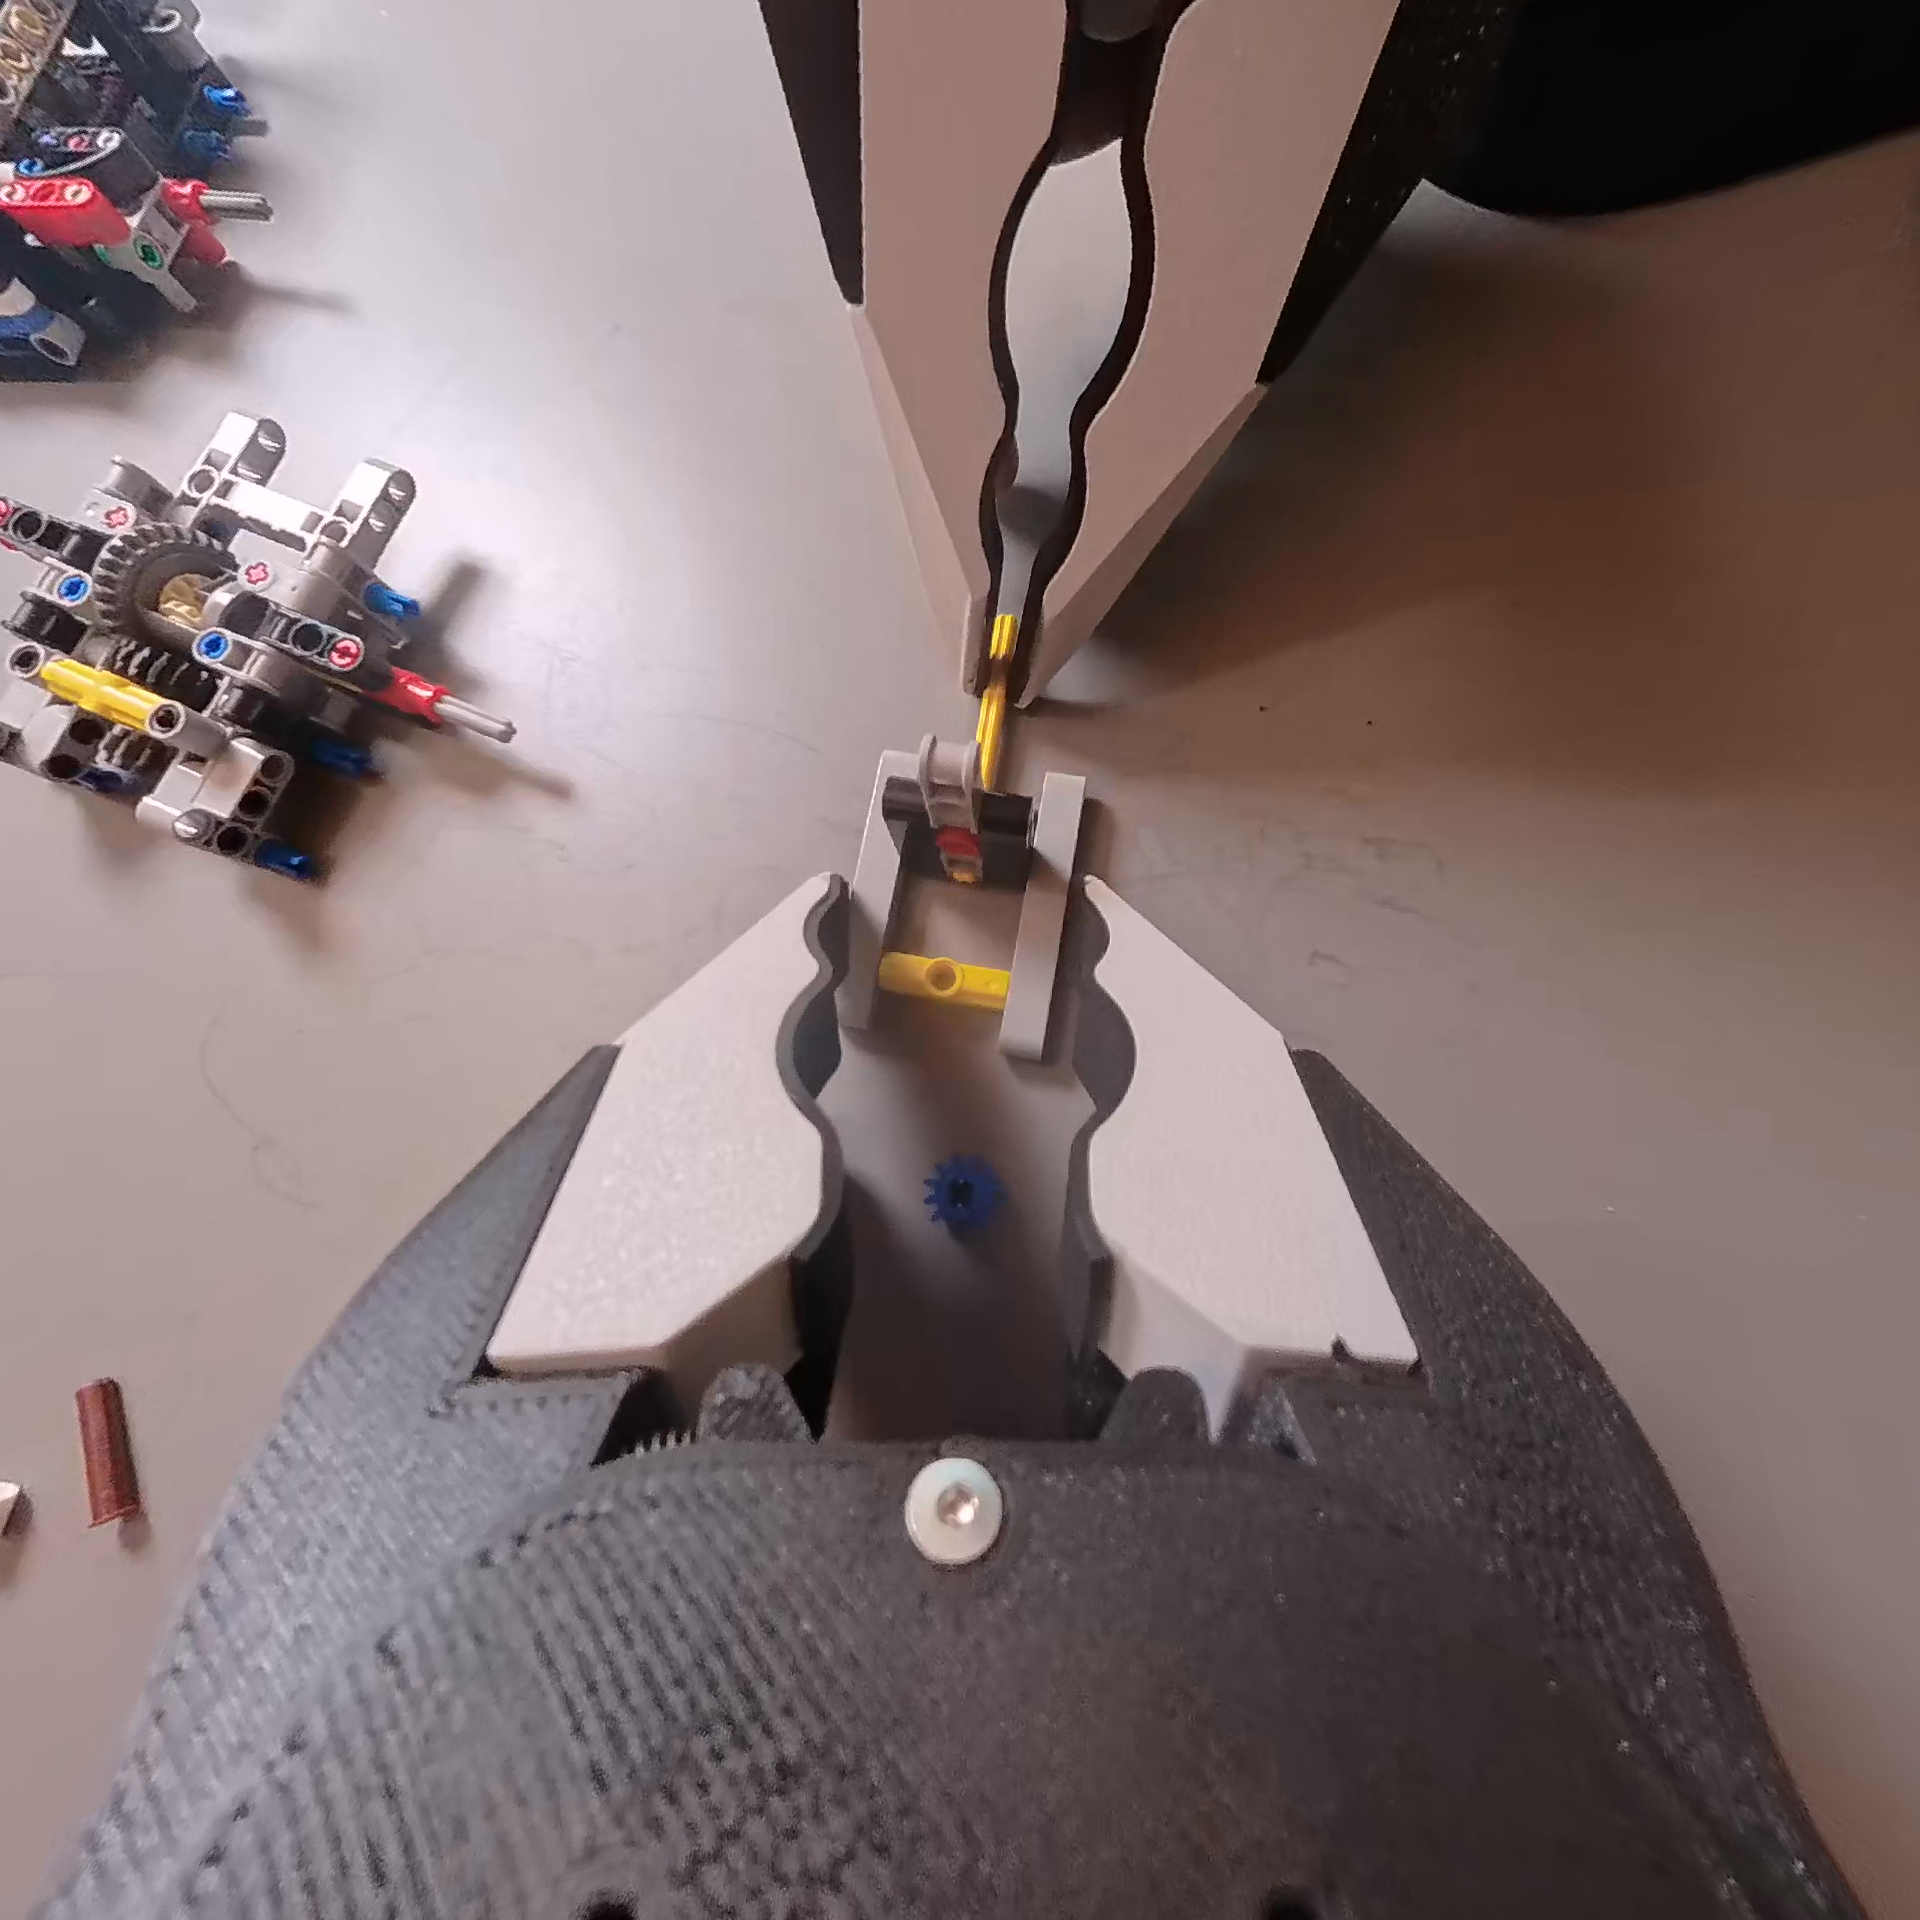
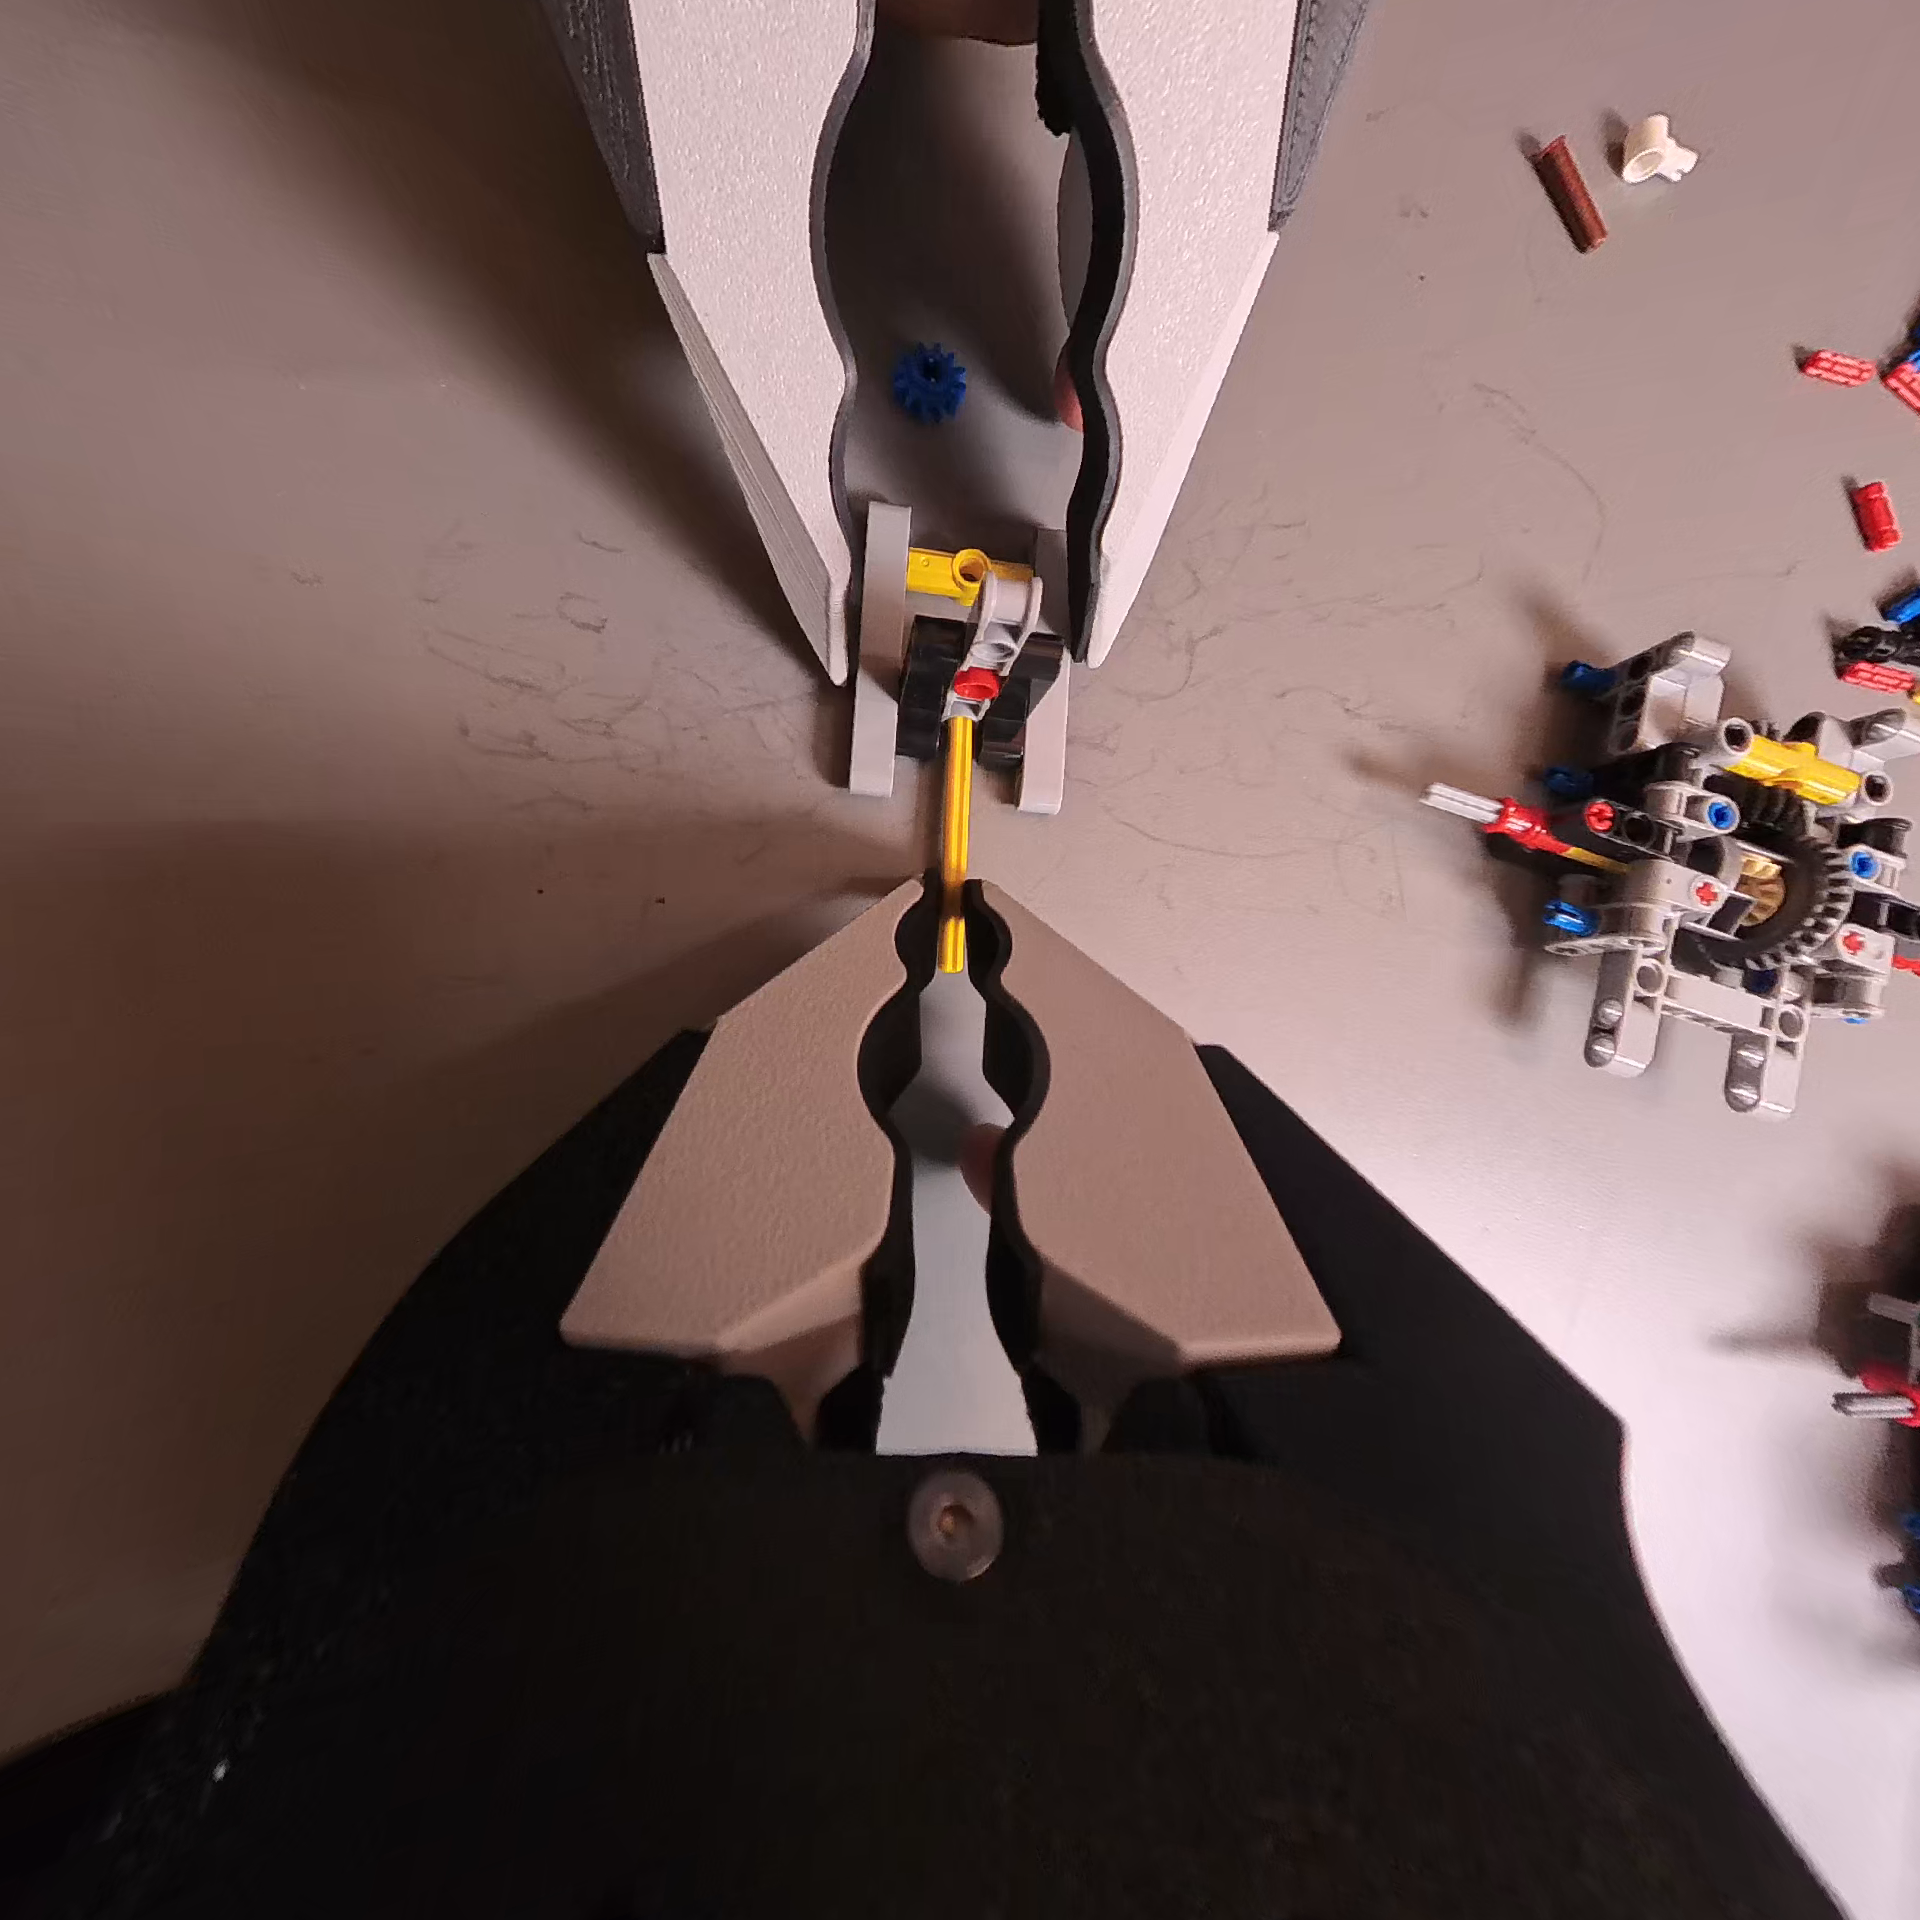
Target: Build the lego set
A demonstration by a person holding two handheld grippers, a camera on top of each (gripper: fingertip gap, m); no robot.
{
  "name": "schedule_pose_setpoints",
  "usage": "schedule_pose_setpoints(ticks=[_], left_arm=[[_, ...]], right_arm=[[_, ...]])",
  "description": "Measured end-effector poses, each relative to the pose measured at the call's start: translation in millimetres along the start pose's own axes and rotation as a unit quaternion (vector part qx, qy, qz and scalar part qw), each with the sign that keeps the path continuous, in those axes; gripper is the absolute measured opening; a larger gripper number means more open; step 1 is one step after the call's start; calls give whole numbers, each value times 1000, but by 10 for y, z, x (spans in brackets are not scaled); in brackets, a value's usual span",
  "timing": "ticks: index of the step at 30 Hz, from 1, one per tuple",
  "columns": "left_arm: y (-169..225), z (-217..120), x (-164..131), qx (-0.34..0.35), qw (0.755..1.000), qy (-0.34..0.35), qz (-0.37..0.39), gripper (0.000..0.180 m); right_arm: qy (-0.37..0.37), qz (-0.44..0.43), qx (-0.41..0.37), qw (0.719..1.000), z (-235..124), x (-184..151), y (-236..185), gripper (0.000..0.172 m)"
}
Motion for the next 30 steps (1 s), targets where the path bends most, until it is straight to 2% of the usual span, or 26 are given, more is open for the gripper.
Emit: schedule_pose_setpoints(ticks=[6,9,12,15,20,26,30], left_arm=[[11,-34,15,-5,1000,8,-4,43],[-39,-195,32,-6,1000,21,-13,46],[-55,-382,-90,-25,999,-3,-23,35],[-55,-468,-253,-33,998,-35,-32,33],[-60,-459,-379,-29,997,-65,-28,29],[-36,-387,-371,-43,997,-55,-28,12],[-38,-378,-347,-43,998,-45,-27,11]], right_arm=[[-1,-2,0,1000,-3,-3,-1,2],[0,-1,0,1000,-1,0,0,2],[1,-2,0,1000,3,5,2,2],[2,-1,0,1000,6,7,5,2],[5,0,0,1000,6,6,3,2],[8,1,-1,1000,4,2,11,3],[9,0,-2,1000,5,3,9,3]])
Point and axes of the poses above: each gripper's, where its closed fingertips meet, z out along the fingers, x out of its top, y = z × x across the jaws, the point moved 4 cm from there along -z, back along the fingers
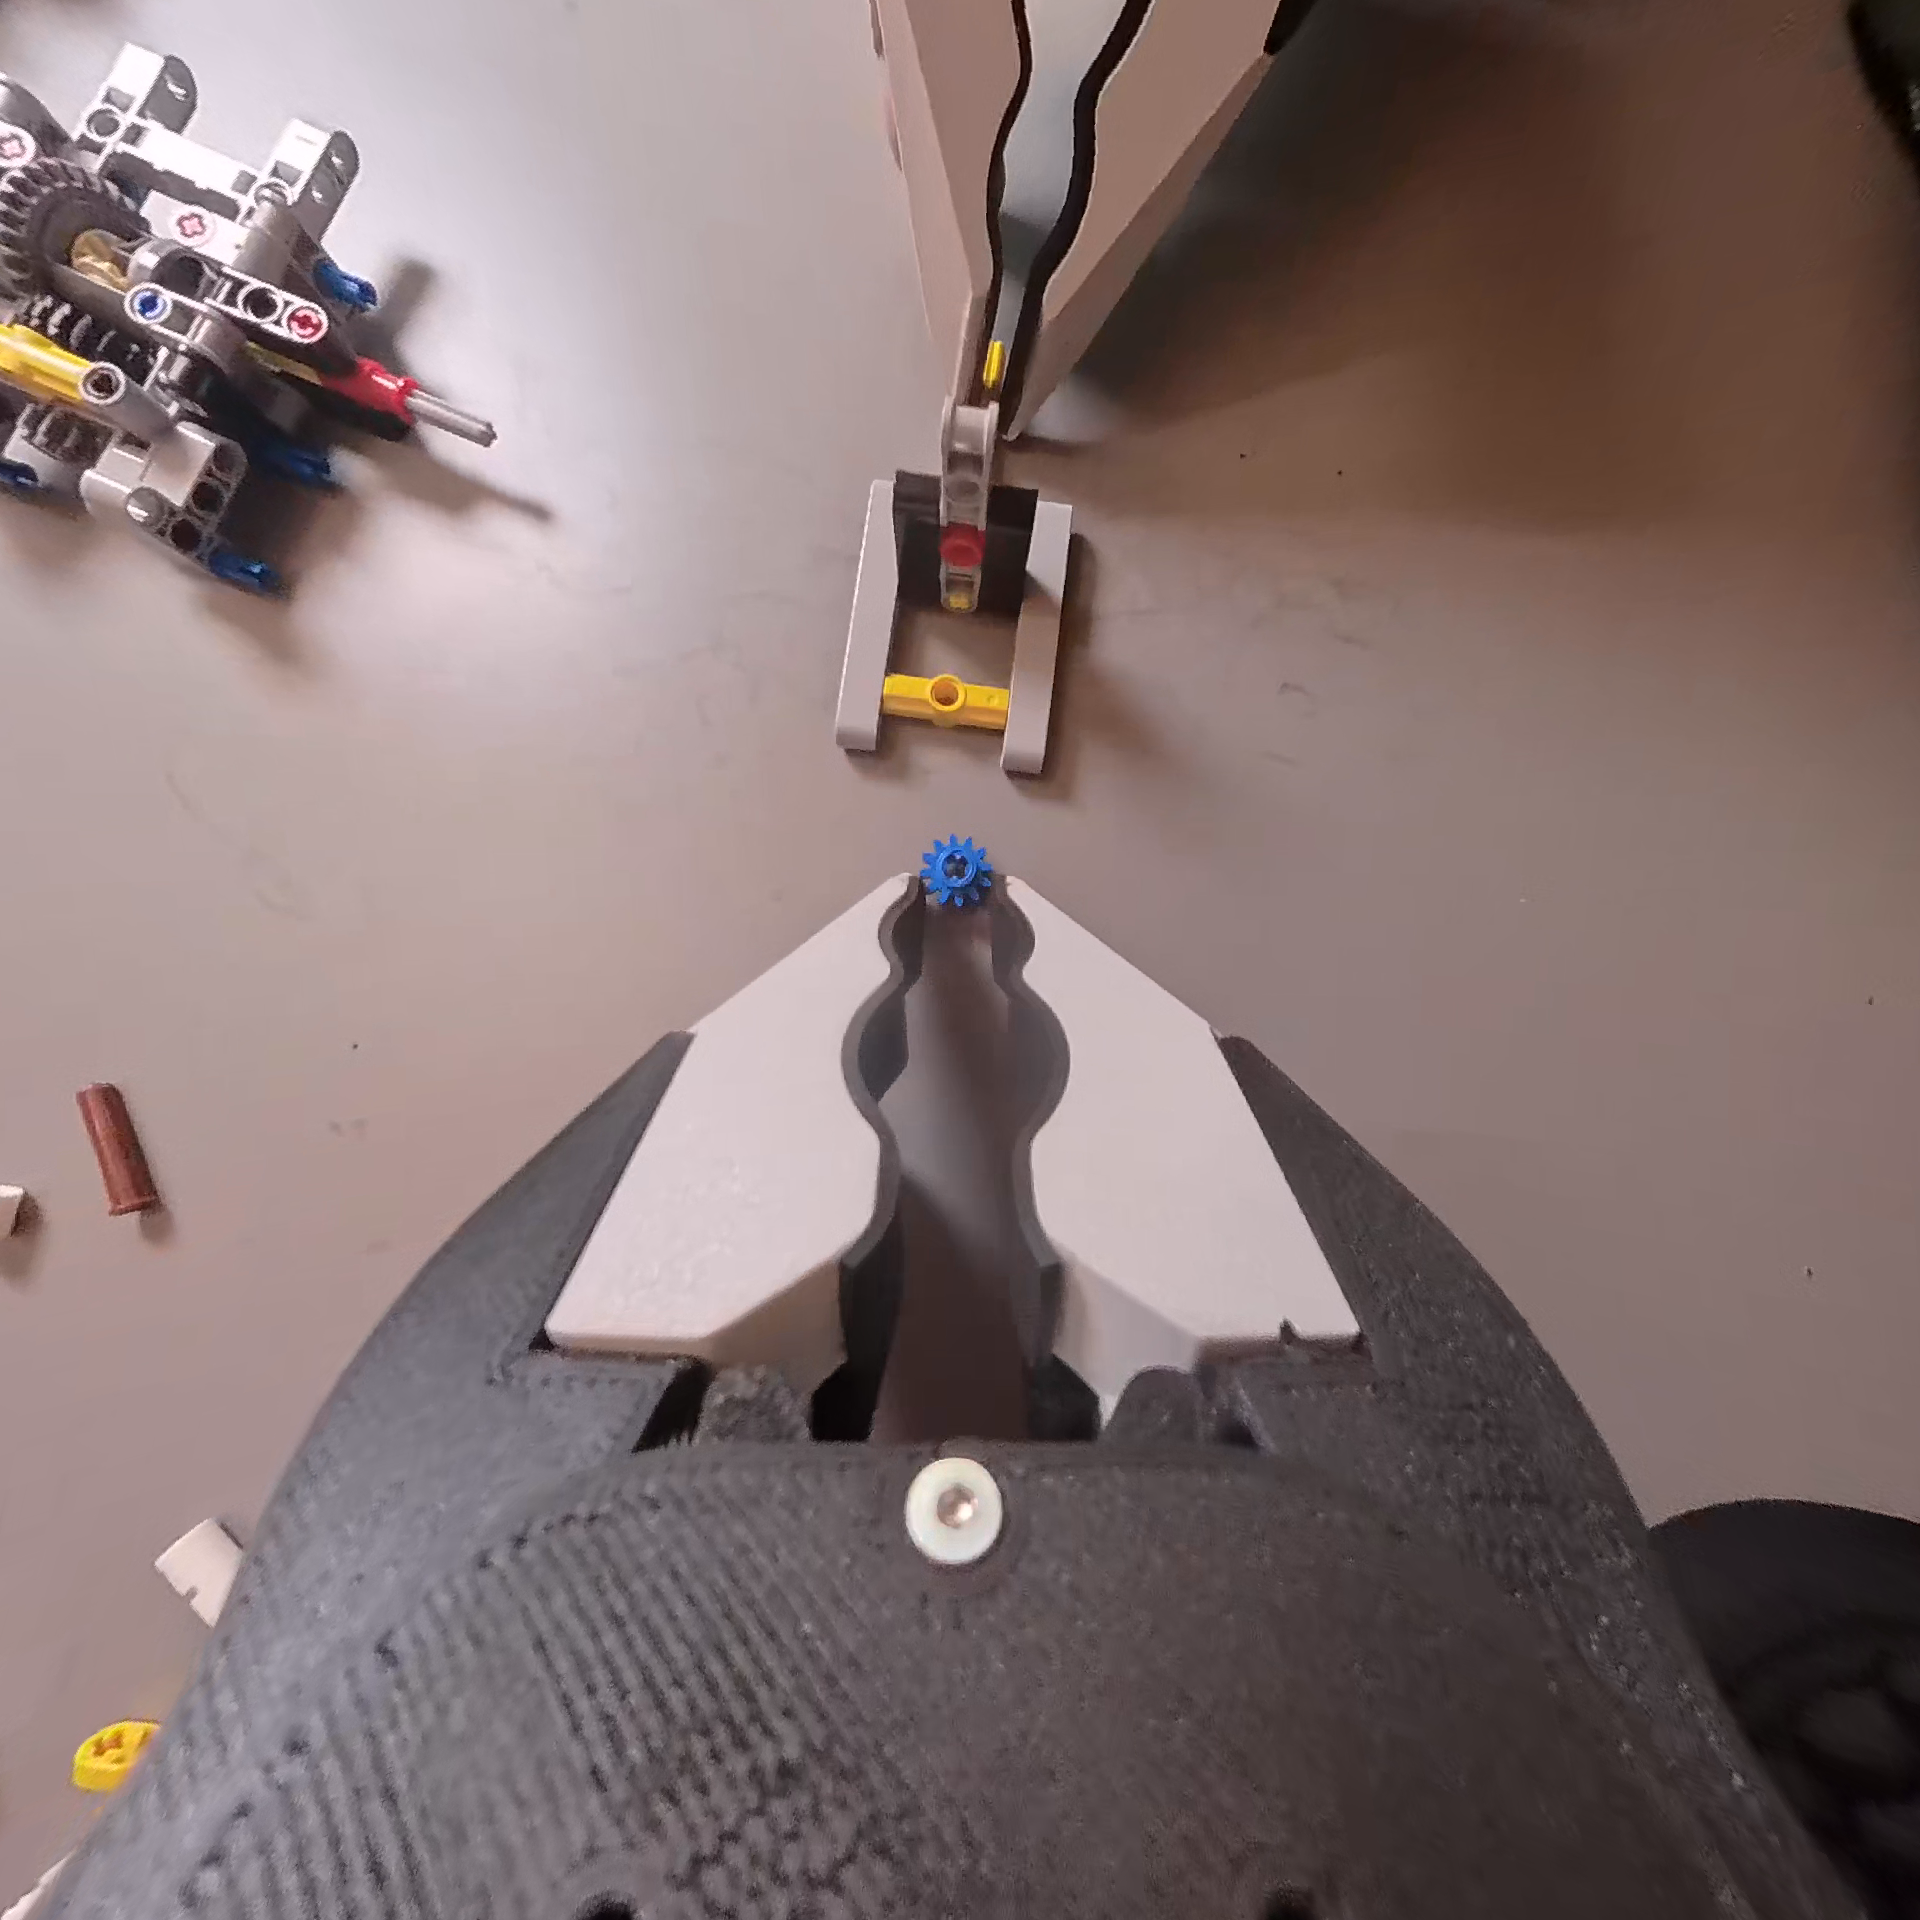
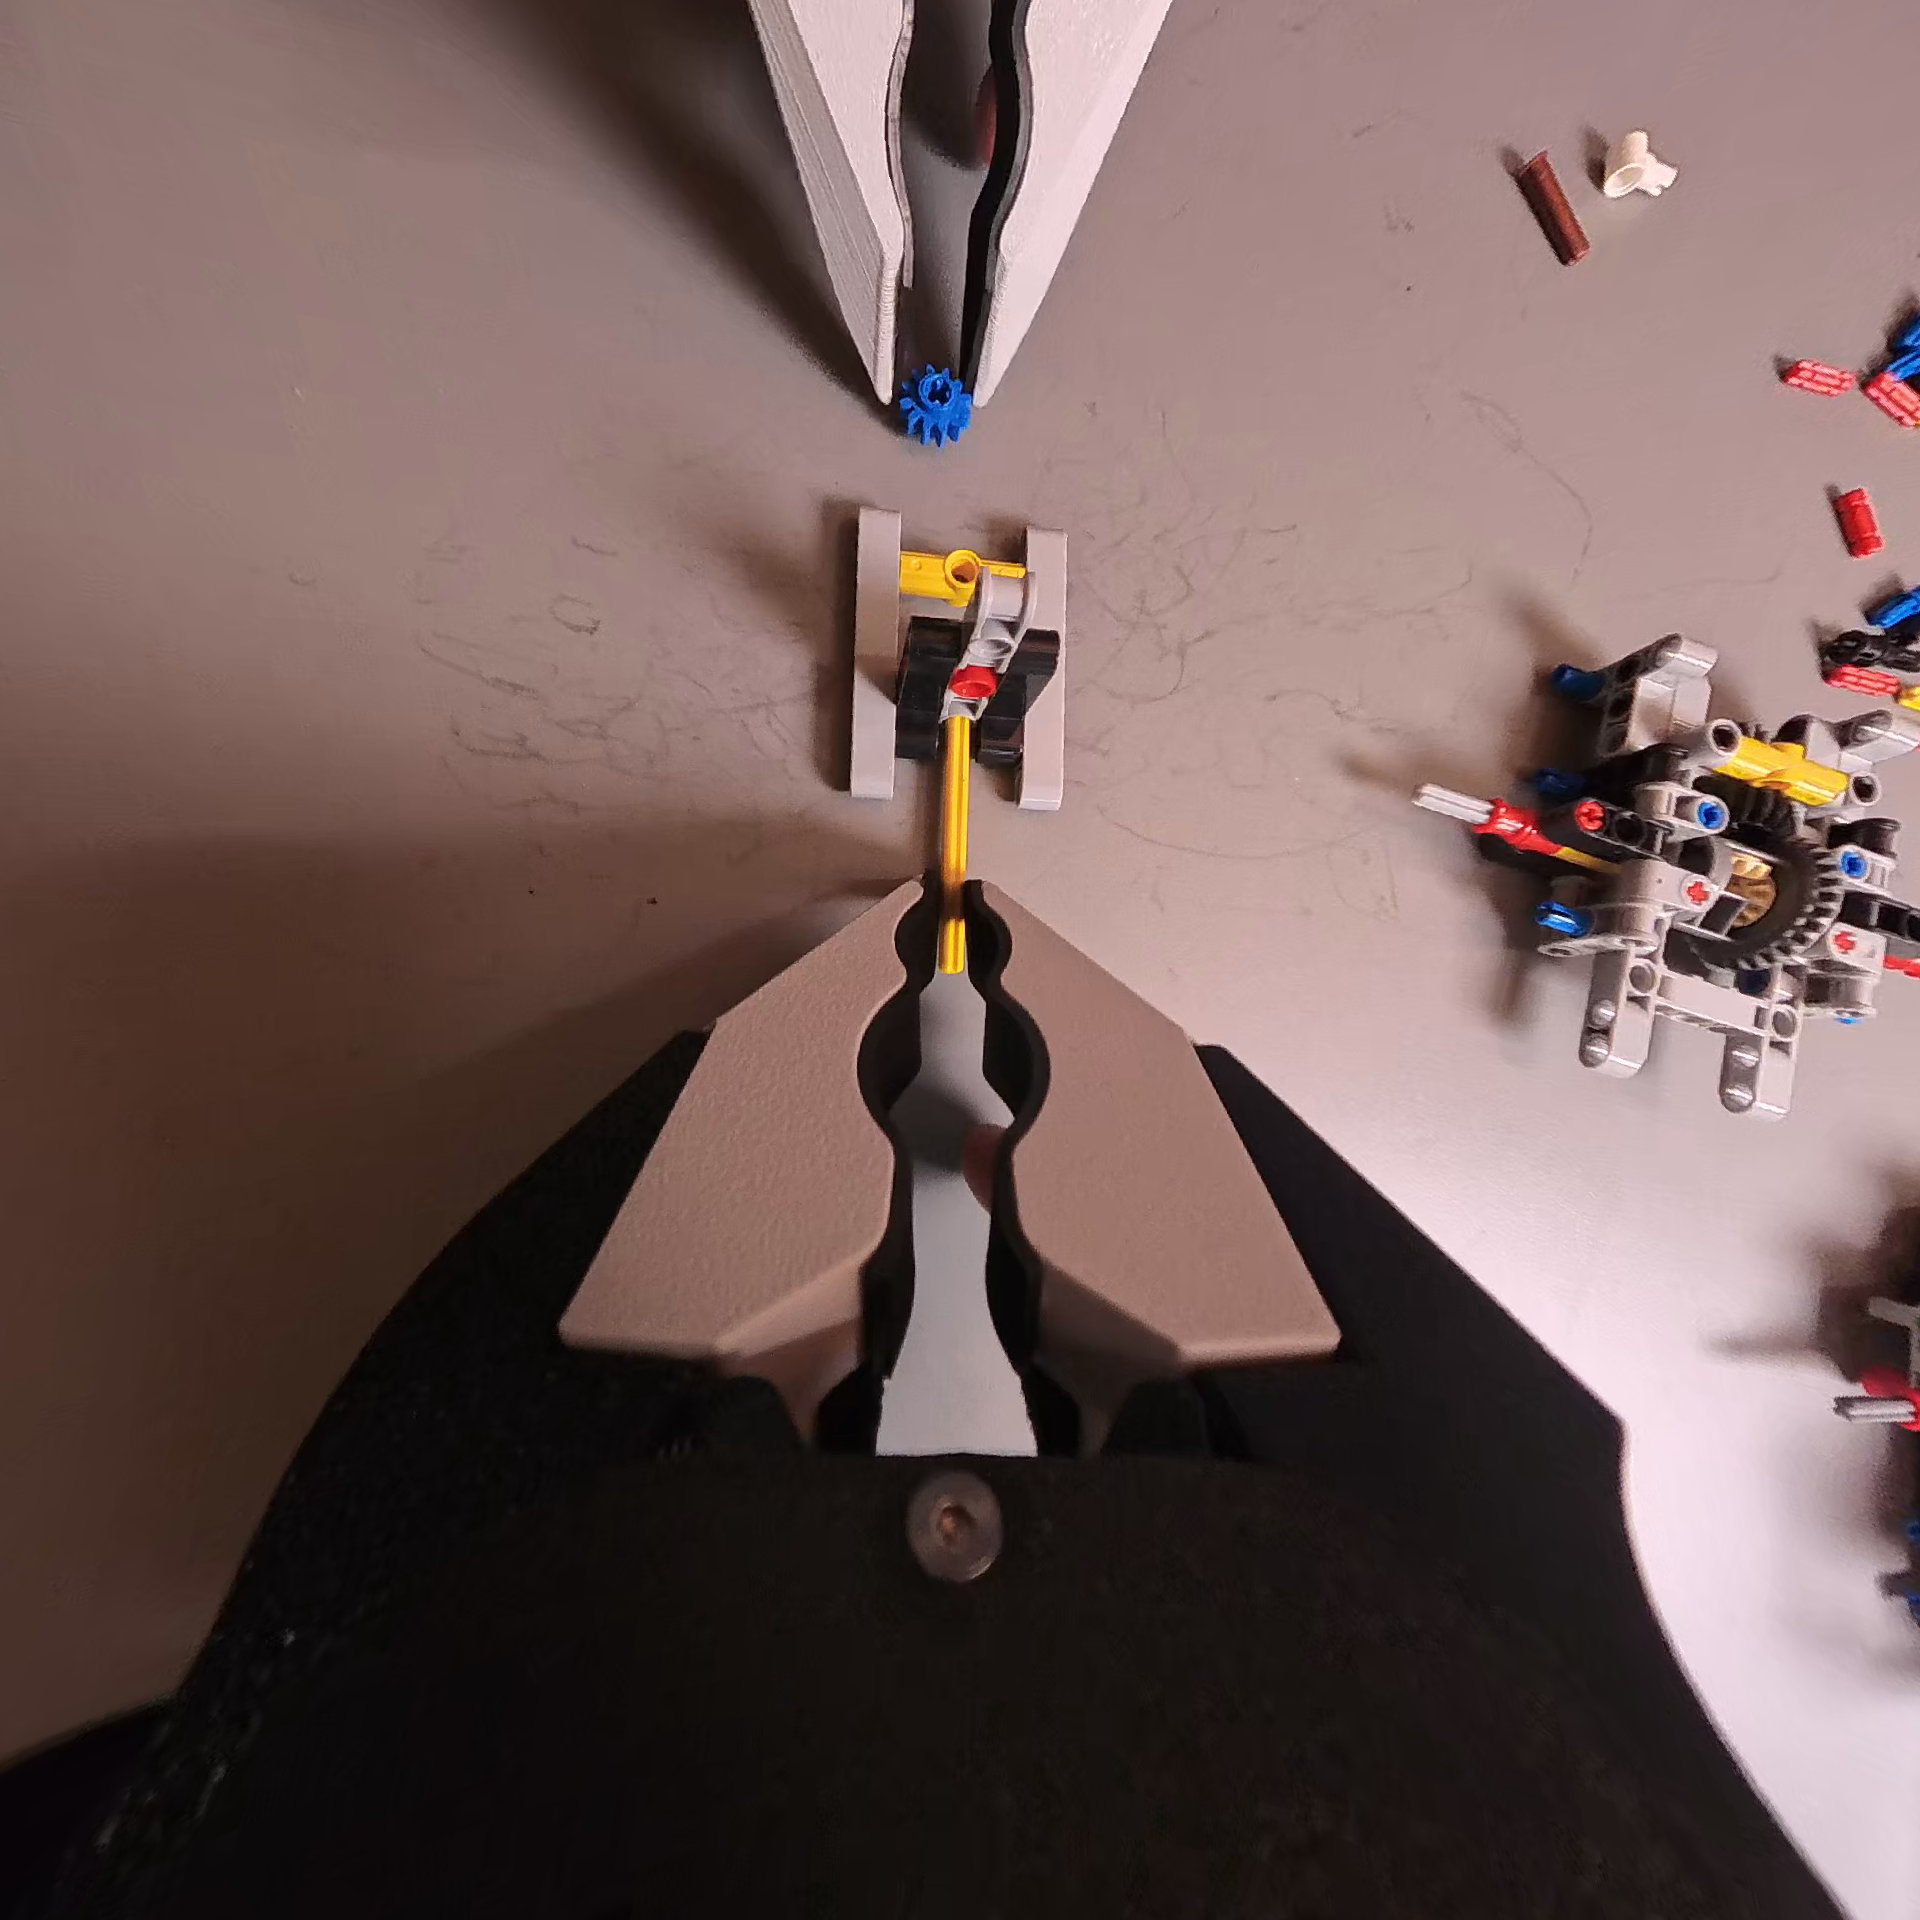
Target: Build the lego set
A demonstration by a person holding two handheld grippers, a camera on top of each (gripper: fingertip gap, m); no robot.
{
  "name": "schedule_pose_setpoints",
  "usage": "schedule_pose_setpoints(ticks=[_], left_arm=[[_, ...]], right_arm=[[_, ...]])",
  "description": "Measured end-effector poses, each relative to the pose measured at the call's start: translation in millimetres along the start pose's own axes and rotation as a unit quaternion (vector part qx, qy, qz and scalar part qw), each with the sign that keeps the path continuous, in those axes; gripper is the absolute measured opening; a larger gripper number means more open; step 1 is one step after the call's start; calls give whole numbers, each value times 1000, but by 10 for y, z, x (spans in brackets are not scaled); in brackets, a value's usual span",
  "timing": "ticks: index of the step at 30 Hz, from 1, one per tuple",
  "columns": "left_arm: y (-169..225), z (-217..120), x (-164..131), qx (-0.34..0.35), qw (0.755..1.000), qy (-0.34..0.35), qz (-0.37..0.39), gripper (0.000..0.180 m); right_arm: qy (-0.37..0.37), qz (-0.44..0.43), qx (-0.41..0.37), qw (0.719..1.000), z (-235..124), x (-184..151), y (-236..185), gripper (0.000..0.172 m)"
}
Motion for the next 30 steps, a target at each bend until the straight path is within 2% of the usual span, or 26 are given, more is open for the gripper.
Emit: schedule_pose_setpoints(ticks=[7,13,19,30], left_arm=[[-17,-22,137,17,999,27,11,11],[25,97,342,17,999,-13,49,11],[3,227,401,-5,997,-61,53,11],[-17,233,482,-13,999,-22,39,12]], right_arm=[[0,-2,-1,1000,1,3,-1,3],[0,-4,-3,1000,2,6,3,3],[3,-3,-4,1000,0,0,3,2],[10,-1,-2,1000,0,-12,9,2]])
Point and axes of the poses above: each gripper's, where its closed fingertips meet, z out along the fingers, x out of its top, y = z × x across the jaws, the point moved 4 cm from there along -z, back along the fingers
